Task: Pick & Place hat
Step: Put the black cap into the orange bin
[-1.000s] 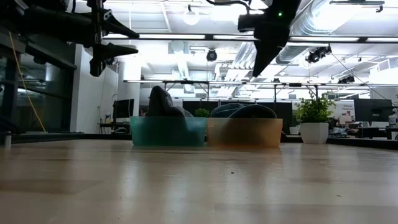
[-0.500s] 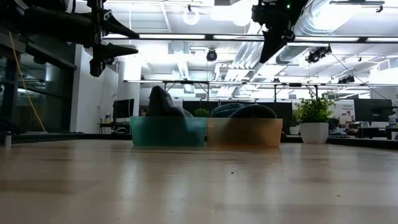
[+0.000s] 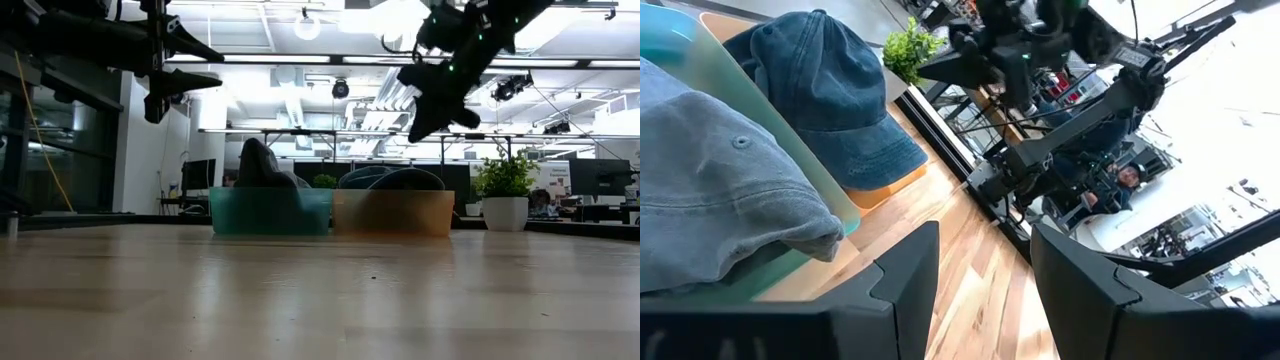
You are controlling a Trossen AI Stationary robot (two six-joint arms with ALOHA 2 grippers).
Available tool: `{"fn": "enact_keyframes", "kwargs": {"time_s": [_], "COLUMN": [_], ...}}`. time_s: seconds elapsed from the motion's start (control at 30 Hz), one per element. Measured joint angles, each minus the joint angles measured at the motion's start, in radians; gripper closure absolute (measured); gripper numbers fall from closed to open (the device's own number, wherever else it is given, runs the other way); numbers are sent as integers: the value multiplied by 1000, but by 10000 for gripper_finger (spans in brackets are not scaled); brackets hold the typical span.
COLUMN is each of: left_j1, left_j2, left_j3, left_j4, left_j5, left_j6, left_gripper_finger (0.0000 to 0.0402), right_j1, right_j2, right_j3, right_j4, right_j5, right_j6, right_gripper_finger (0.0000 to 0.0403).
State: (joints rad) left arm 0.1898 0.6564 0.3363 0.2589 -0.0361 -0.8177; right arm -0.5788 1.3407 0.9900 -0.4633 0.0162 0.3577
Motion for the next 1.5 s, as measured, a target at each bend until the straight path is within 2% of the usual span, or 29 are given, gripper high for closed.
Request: {"fn": "enact_keyframes", "kwargs": {"time_s": [0.13, 0.5, 0.67, 0.97, 1.33, 1.5], "left_j1": [0, 0, 0, 0, 0, 0], "left_j2": [0, 0, 0, 0, 0, 0], "left_j3": [0, 0, 0, 0, 0, 0], "left_j4": [0, 0, 0, 0, 0, 0], "left_j5": [0, 0, -1, -1, 2, 8], "left_j6": [-6, -17, -17, -24, -26, -30], "left_gripper_finger": [243, 243, 243, 243, 243, 243], "right_j1": [-58, -134, -159, -136, -87, -87], "right_j2": [0, 1, 11, 149, 166, 229], "right_j3": [-59, -155, -182, -188, -187, -186], "right_j4": [56, 122, 167, 332, 388, 432], "right_j5": [-13, 124, 117, -13, -7, -53], "right_j6": [89, 203, 219, 237, 222, 220], "right_gripper_finger": [402, 403, 403, 403, 403, 403]}}
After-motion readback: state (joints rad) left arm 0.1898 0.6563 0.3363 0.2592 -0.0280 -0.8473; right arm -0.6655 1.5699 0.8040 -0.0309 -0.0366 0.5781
